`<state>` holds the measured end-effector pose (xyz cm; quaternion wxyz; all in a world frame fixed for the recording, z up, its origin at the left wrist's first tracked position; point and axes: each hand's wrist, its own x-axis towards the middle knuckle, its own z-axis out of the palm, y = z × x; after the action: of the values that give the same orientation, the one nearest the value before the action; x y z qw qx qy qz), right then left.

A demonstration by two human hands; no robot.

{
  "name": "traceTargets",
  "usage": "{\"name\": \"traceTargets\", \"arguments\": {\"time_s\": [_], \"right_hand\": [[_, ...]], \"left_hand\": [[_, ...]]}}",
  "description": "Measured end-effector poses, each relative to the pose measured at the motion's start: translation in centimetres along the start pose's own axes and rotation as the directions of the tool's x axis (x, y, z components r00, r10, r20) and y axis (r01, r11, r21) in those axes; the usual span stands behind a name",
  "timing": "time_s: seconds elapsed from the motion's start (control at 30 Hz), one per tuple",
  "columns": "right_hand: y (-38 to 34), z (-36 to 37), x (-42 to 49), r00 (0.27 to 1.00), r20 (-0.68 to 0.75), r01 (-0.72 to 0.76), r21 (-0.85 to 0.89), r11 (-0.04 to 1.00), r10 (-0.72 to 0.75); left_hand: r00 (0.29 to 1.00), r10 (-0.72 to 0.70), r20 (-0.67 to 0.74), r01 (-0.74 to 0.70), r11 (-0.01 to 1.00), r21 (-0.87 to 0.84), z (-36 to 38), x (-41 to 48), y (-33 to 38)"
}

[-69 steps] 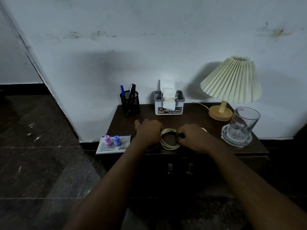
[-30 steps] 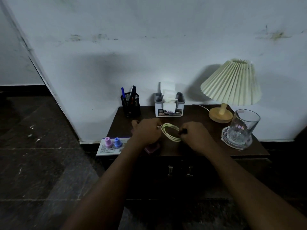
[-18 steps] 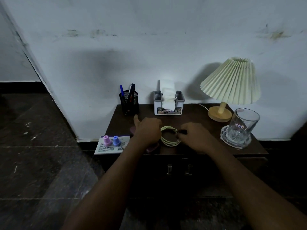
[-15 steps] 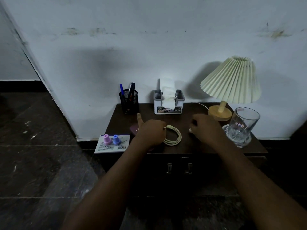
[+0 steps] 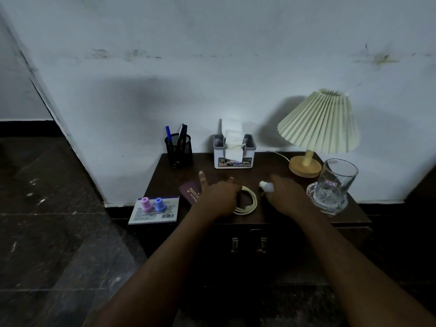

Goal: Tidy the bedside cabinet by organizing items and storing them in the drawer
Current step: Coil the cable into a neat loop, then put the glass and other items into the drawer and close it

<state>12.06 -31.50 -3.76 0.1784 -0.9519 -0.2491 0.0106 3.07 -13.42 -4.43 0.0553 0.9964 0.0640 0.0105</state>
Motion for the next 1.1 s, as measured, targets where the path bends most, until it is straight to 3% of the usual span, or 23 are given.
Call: {"name": "traceTargets", "arguments": {"time_s": [0.1, 0.17, 0.23, 0.3, 0.33, 0.4, 0.47, 0.6, 0.77, 0.87, 0.93, 0.97, 1.03, 1.1], "right_hand": [[0.2, -0.3, -0.5, 1.0, -0.005, 0.02, -0.031, 0.999, -0.02], [-0.3, -0.6, -1.6, 0.985, -0.163, 0.056, -0.042, 0.998, -0.062], [-1.4, -0.3, -3.6, 0.91, -0.408, 0.115, 0.09, 0.989, -0.069], [-3.2, 1.4, -6.9, 0.807, -0.581, 0.157, 0.383, 0.91, 0.106], [-3.9, 3.1, -8.9, 0.768, -0.589, 0.135, 0.53, 0.837, 0.249], [-4.9, 7.3, -12.3, 0.733, -0.463, 0.024, 0.75, 0.661, 0.498], [-5.2, 11.9, -14.3, 0.729, -0.292, -0.066, 0.87, 0.488, 0.619], [-5.3, 17.9, -15.0, 0.851, -0.08, -0.15, 0.91, 0.386, 0.52], [-7.0, 18.4, -13.8, 0.861, 0.004, -0.165, 0.949, 0.27, 0.509], [-6.9, 19.4, -14.2, 0.872, 0.02, -0.172, 0.948, 0.268, 0.489], [-6.4, 19.6, -15.8, 0.919, -0.004, -0.166, 0.904, 0.394, 0.395], [-6.4, 19.7, -16.8, 0.929, -0.022, -0.145, 0.896, 0.419, 0.368], [-7.1, 19.7, -18.9, 0.909, -0.03, -0.141, 0.917, 0.373, 0.415], [-8.4, 19.4, -21.1, 0.923, -0.02, -0.164, 0.884, 0.438, 0.385]], "left_hand": [[0.999, 0.01, -0.048, -0.011, 1.0, -0.024, -0.9, -0.4, -0.3], [0.985, 0.037, -0.171, -0.055, 0.993, -0.1, -1.3, -1.6, -0.6], [0.908, 0.004, -0.419, -0.122, 0.959, -0.256, -0.8, -3.9, -0.1], [0.787, -0.229, -0.572, -0.068, 0.89, -0.45, 0.6, -6.9, 1.2], [0.723, -0.382, -0.576, -0.029, 0.816, -0.578, 1.6, -8.4, 2.1], [0.62, -0.623, -0.476, 0.011, 0.614, -0.789, 4.2, -10.7, 4.1], [0.574, -0.737, -0.356, 0.035, 0.456, -0.889, 7.0, -12.0, 5.4], [0.655, -0.743, -0.141, 0.143, 0.305, -0.942, 12.6, -13.4, 6.0], [0.718, -0.695, 0.026, 0.141, 0.109, -0.984, 13.1, -12.8, 5.6], [0.755, -0.655, -0.016, 0.18, 0.231, -0.956, 12.5, -12.9, 5.8], [0.754, -0.646, -0.122, 0.213, 0.415, -0.884, 12.1, -14.1, 6.3], [0.763, -0.603, -0.234, 0.197, 0.561, -0.804, 11.8, -14.8, 6.3], [0.823, -0.321, -0.47, 0.071, 0.878, -0.474, 10.9, -16.7, 6.3], [0.883, 0.013, -0.469, -0.055, 0.996, -0.074, 9.4, -18.1, 5.8]]}}
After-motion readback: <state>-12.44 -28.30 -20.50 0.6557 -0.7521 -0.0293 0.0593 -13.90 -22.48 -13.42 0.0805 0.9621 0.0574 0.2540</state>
